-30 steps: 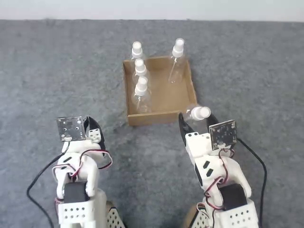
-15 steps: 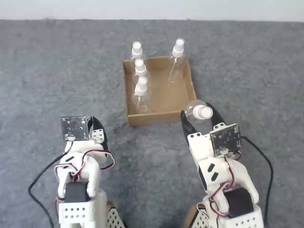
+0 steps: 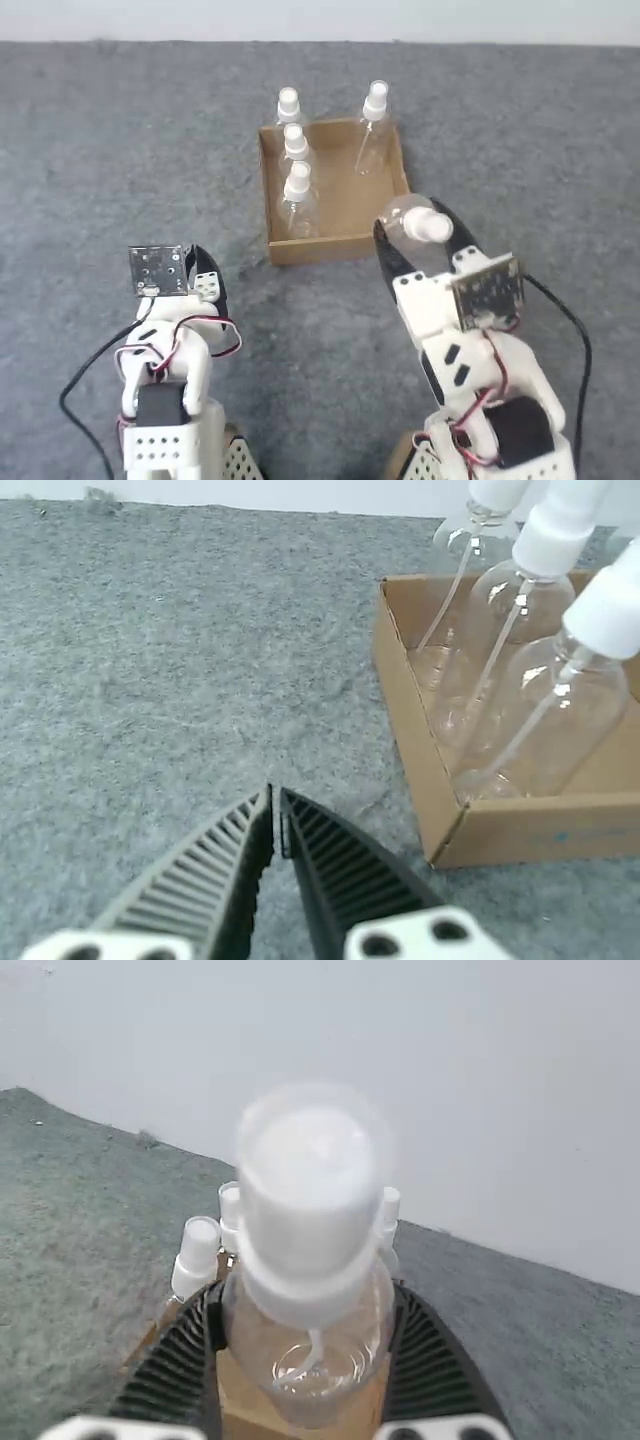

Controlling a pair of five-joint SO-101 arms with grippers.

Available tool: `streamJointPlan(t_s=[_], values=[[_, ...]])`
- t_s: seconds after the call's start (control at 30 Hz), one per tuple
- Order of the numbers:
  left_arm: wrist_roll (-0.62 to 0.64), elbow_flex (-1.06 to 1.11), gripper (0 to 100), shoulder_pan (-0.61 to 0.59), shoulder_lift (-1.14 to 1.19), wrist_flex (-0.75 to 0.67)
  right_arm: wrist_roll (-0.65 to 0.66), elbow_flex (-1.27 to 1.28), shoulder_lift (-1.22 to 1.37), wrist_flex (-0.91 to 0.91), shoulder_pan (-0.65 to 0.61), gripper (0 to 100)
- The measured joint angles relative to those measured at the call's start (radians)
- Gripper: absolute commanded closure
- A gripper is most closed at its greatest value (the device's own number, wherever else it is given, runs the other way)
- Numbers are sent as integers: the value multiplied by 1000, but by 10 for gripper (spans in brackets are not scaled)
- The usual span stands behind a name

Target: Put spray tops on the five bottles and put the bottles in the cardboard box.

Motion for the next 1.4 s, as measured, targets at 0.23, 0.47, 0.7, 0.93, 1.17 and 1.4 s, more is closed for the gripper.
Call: streamJointPlan(t_s=[0.23,0.47,0.7,0.93,1.17,1.4], values=[[-2,0,988,0,0,0,0,-41,249,-173,-8,990],[-2,0,988,0,0,0,0,-43,433,-361,-11,991],[-2,0,988,0,0,0,0,-43,643,-528,-9,991],[-2,0,988,0,0,0,0,-43,825,-660,-9,991],[-2,0,988,0,0,0,0,-112,1022,-694,3,991],[-2,0,988,0,0,0,0,-192,1183,-695,28,991]])
